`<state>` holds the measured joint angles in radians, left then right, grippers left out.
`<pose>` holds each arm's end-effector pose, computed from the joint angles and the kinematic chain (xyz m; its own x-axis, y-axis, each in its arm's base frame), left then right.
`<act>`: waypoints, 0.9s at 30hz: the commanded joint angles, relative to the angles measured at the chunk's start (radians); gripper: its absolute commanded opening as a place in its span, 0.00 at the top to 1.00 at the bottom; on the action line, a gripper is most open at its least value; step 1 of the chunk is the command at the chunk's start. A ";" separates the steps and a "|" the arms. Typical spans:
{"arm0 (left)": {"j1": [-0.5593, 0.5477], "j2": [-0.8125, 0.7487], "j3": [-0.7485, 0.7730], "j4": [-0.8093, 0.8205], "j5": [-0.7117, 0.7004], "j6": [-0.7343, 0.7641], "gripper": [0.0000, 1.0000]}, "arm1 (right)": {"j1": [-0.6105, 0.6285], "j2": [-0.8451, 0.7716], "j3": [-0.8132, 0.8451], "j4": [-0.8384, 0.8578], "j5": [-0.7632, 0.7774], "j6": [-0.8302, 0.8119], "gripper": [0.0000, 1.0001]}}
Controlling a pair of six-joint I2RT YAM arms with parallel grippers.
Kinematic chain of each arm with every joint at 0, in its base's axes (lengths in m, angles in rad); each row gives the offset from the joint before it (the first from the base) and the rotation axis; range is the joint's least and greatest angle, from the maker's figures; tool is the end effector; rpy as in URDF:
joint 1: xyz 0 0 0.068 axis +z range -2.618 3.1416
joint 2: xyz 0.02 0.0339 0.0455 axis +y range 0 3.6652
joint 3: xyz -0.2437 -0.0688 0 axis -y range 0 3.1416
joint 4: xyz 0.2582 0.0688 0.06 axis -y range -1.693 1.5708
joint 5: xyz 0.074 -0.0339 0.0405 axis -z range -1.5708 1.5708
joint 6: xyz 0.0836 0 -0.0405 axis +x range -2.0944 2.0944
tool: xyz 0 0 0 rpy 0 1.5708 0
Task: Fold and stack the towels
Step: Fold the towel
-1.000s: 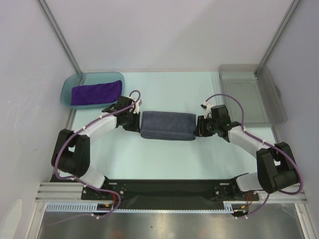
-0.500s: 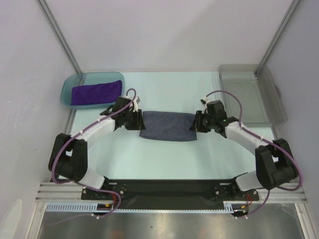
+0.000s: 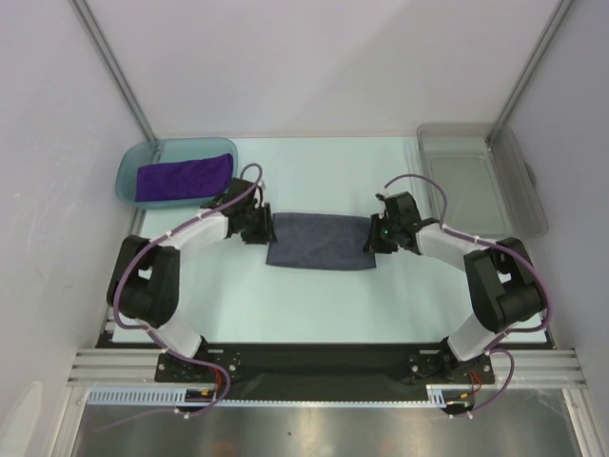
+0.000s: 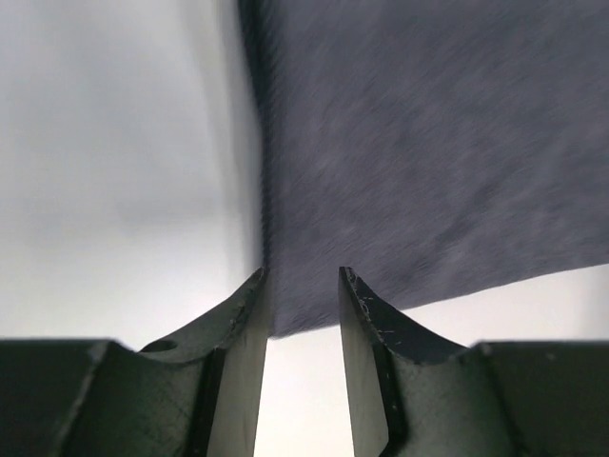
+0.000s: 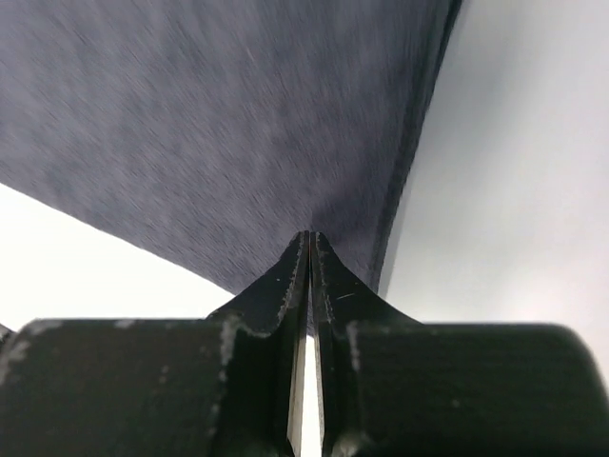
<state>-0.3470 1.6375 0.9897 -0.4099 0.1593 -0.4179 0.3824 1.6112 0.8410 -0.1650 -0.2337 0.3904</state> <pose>0.3295 -0.1333 0.1123 -0.9148 -0.0953 -0.3925 0.0413 0.9446 -0.3255 0.3167 0.1483 0.0953 -0.8771 0.0463 -0.4781 -0.1695 0.9015 0.3983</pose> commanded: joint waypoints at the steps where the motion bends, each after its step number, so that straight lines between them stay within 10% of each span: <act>1: -0.004 -0.006 0.121 0.058 0.052 0.024 0.60 | 0.000 -0.020 0.081 0.013 0.046 -0.024 0.92; 14: 0.032 0.352 0.385 0.082 0.117 0.117 0.62 | -0.089 0.282 0.291 0.093 0.066 -0.110 0.94; 27: 0.062 0.194 0.377 -0.039 0.109 0.169 0.46 | -0.077 0.141 0.322 0.003 0.017 -0.136 0.87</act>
<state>-0.2855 1.9495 1.3701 -0.3958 0.2913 -0.3008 0.2924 1.8664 1.1301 -0.1299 -0.2100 0.2714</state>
